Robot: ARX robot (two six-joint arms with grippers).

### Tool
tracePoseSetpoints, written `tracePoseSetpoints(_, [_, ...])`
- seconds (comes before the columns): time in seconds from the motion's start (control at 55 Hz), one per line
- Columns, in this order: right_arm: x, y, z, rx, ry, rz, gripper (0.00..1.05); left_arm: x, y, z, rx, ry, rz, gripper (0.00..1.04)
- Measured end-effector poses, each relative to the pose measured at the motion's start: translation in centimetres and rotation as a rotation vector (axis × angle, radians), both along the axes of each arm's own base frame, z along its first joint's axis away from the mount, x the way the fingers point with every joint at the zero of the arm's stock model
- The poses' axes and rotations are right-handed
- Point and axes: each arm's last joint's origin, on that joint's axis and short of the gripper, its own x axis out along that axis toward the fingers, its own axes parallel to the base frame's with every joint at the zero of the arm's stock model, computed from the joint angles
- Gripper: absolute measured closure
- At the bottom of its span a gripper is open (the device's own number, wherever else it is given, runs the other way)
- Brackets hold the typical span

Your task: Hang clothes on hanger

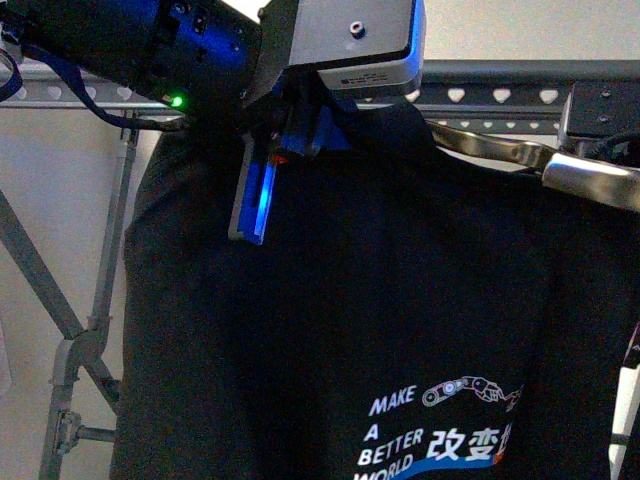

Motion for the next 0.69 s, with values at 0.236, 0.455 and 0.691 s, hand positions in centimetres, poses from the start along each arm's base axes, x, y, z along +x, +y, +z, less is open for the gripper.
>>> tracePoseSetpoints(0.236, [-0.8, -0.9, 0.0, 0.031, 0.009, 0.009, 0.93, 0.0, 0.0, 0.0, -0.003, 0.002, -0.007, 1.01])
tracePoseSetpoints(0.455, [-3.3, -2.1, -0.2, 0.078, -0.002, 0.065, 0.94, 0.0, -0.1, 0.1, -0.01, -0.002, -0.018, 0.73])
tracePoseSetpoints(0.691, [-5.8, -3.5, -1.1, 0.197, 0.053, 0.082, 0.94, 0.0, -0.1, 0.1, -0.01, -0.002, -0.018, 0.37])
